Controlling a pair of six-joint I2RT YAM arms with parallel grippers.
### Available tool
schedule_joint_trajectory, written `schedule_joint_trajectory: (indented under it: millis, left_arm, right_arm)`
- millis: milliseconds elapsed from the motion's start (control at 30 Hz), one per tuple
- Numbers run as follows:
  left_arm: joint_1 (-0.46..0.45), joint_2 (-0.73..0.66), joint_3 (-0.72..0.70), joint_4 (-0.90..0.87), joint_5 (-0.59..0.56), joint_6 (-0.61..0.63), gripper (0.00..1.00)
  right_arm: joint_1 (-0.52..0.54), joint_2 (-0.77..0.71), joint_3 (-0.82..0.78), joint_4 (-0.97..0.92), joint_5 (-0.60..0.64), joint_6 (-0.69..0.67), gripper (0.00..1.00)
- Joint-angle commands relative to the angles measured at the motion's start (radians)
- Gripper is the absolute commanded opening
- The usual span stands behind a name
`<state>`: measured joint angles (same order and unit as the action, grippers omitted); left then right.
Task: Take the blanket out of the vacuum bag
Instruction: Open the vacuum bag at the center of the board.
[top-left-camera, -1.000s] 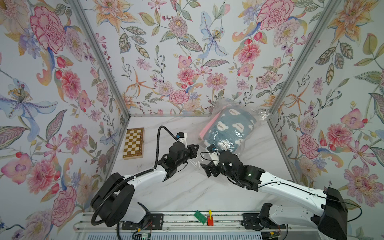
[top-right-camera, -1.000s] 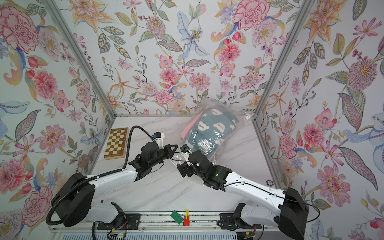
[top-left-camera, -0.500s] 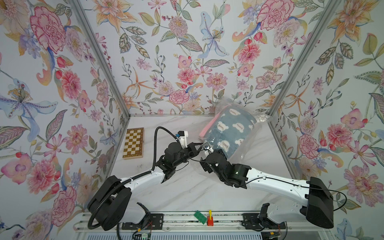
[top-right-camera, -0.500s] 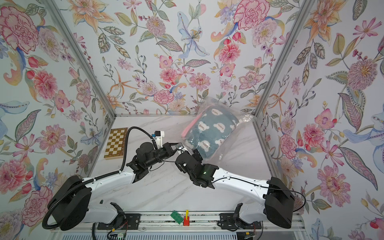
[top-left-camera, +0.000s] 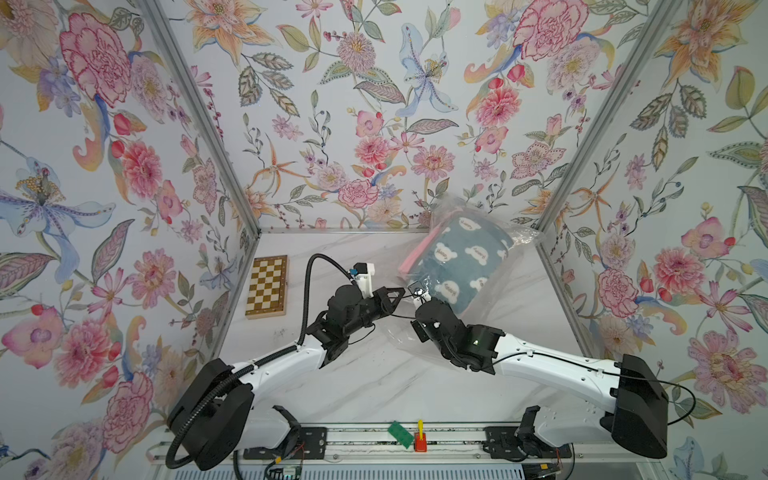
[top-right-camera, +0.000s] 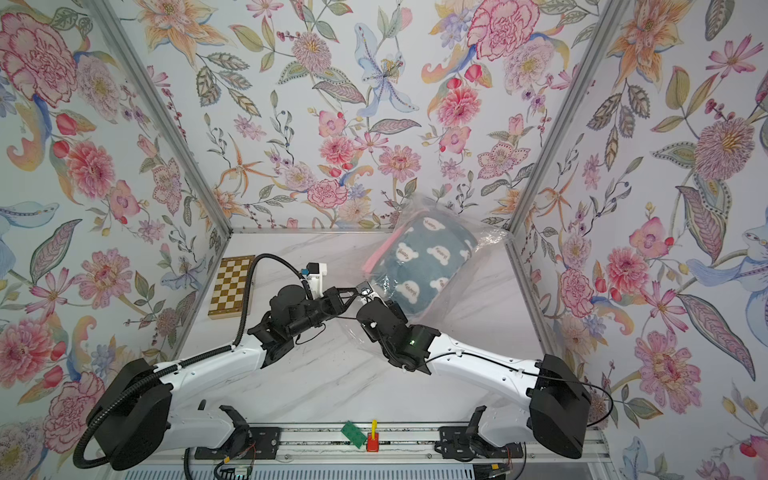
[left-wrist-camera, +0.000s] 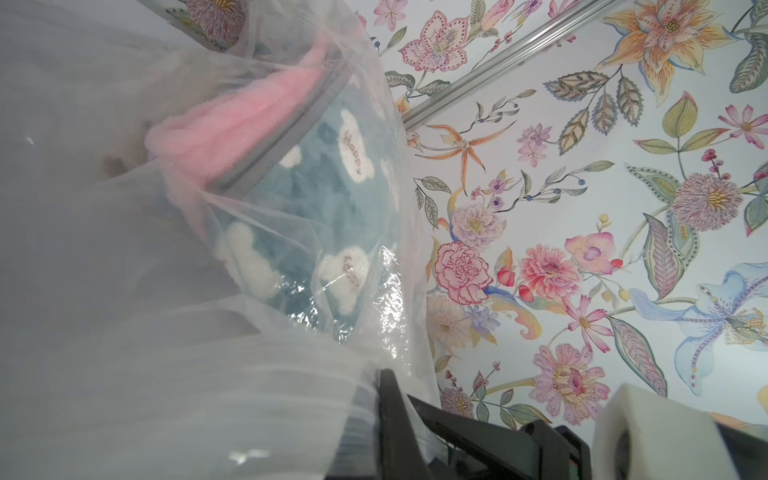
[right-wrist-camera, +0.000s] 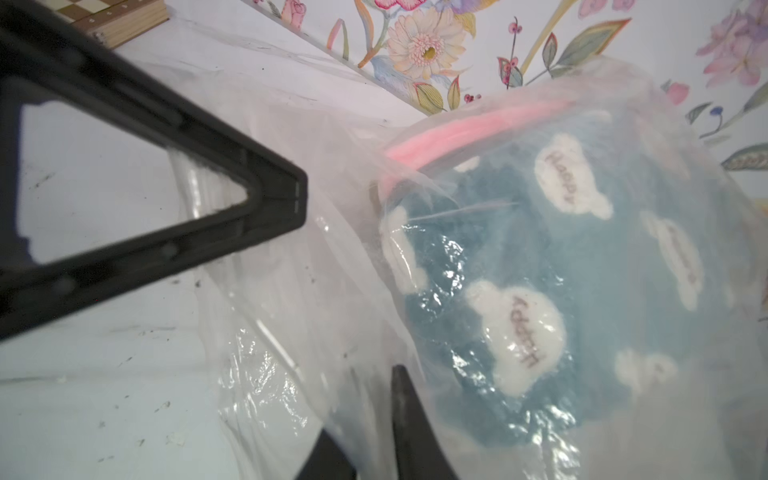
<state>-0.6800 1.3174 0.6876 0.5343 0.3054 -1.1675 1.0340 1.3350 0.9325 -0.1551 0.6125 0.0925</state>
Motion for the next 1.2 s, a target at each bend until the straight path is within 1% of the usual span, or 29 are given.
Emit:
schedule_joint_trajectory:
  millis: [0, 67, 133, 167, 233, 333, 433, 500, 633, 733, 867, 1000, 1067, 1167]
  left_arm:
    - [0.003, -0.061, -0.001, -0.057, -0.065, 0.071, 0.24]
    - [0.003, -0.087, -0.027, -0.048, -0.081, 0.070, 0.44]
    - [0.002, -0.111, -0.053, -0.026, -0.078, 0.076, 0.56]
    - [0.002, -0.125, -0.066, -0.015, -0.074, 0.085, 0.61]
    - [-0.007, -0.158, -0.091, -0.011, -0.069, 0.120, 0.67]
    - [-0.040, -0.199, -0.131, -0.031, -0.099, 0.188, 0.72]
    - [-0.079, -0.187, -0.163, -0.007, -0.113, 0.211, 0.72]
    - [-0.118, -0.166, -0.186, 0.057, -0.129, 0.197, 0.72]
    - [-0.211, -0.099, -0.246, 0.226, -0.228, 0.148, 0.71]
    - [-0.249, -0.022, -0.294, 0.384, -0.280, 0.095, 0.67]
    - [-0.261, 0.124, -0.286, 0.554, -0.264, 0.049, 0.61]
    - [-0.262, 0.234, -0.272, 0.696, -0.299, -0.005, 0.60]
    - [-0.260, 0.306, -0.245, 0.732, -0.308, -0.028, 0.60]
    - [-0.257, 0.398, -0.167, 0.742, -0.287, -0.039, 0.60]
  right_arm:
    - [-0.018, -0.028, -0.017, 0.013, -0.010, -0.011, 0.00]
    - [-0.023, -0.034, -0.021, 0.024, -0.029, -0.010, 0.00]
    - [-0.030, -0.043, -0.023, 0.030, -0.052, -0.003, 0.00]
    - [-0.036, -0.047, -0.024, 0.033, -0.065, 0.002, 0.00]
    - [-0.049, -0.056, -0.022, 0.033, -0.092, 0.009, 0.00]
    - [-0.060, -0.067, -0.018, 0.033, -0.109, 0.011, 0.00]
    - [-0.070, -0.081, -0.020, 0.034, -0.115, 0.008, 0.00]
    - [-0.076, -0.088, -0.018, 0.035, -0.127, 0.003, 0.00]
    - [-0.080, -0.105, 0.001, 0.034, -0.146, -0.018, 0.00]
    - [-0.080, -0.120, 0.006, 0.032, -0.155, -0.023, 0.00]
    - [-0.079, -0.145, 0.001, 0.042, -0.173, -0.027, 0.00]
    - [-0.077, -0.170, 0.005, 0.051, -0.190, -0.028, 0.00]
    - [-0.077, -0.178, 0.001, 0.048, -0.205, -0.028, 0.00]
    - [-0.076, -0.185, -0.015, 0.054, -0.214, -0.025, 0.00]
